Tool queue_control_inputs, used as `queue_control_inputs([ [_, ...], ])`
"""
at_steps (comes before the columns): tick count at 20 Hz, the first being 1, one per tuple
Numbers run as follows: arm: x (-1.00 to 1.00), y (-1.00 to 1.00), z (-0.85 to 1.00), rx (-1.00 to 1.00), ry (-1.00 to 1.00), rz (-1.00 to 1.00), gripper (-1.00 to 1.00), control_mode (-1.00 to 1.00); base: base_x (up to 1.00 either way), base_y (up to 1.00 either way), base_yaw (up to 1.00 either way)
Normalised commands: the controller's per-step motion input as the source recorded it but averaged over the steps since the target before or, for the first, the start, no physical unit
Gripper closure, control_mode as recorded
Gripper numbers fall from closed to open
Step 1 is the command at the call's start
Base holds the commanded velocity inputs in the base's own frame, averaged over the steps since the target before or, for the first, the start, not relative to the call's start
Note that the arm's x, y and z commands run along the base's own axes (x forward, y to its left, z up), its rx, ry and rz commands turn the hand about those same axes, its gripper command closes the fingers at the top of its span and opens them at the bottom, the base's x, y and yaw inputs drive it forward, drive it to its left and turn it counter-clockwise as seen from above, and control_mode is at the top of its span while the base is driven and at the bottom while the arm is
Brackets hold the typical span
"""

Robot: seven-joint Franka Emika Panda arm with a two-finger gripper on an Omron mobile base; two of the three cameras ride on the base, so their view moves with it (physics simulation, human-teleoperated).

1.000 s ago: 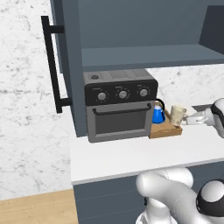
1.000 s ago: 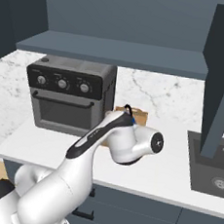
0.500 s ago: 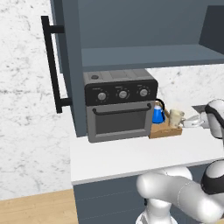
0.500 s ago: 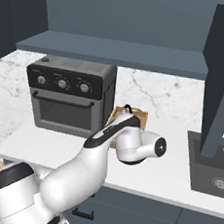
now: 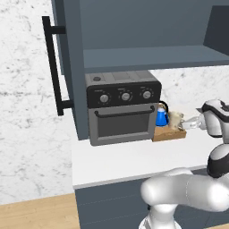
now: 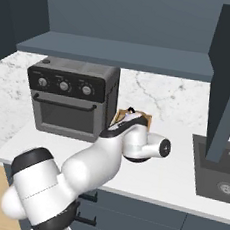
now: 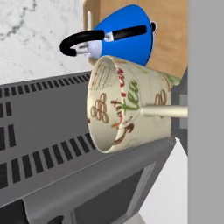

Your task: Pick the kettle from the counter and place it on the tray. Then pick the mug from the cabinet and place it on the tray. Then close the cabinet doors.

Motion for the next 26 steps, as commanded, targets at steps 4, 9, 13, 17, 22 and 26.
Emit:
queue_control_inputs([
  [4, 0.31, -0.11, -0.35, -0.02, 0.0, 0.0, 1.0, -1.0, 0.0, 0.0, 0.0],
  [9, 0.31, -0.08, -0.34, -0.02, 0.0, 0.0, 1.0, -1.0, 0.0, 0.0, 0.0],
  [13, 0.27, -0.1, -0.29, 0.0, 0.0, 0.02, 1.0, -1.0, 0.0, 0.0, 0.0],
  [17, 0.27, -0.07, -0.27, 0.0, 0.0, 0.03, 1.0, -1.0, 0.0, 0.0, 0.0],
  [22, 0.27, -0.08, -0.25, 0.0, -0.01, 0.05, 1.0, -1.0, 0.0, 0.0, 0.0],
  [26, 0.27, -0.07, -0.25, 0.0, -0.01, 0.06, 1.0, -1.0, 0.0, 0.0, 0.0],
])
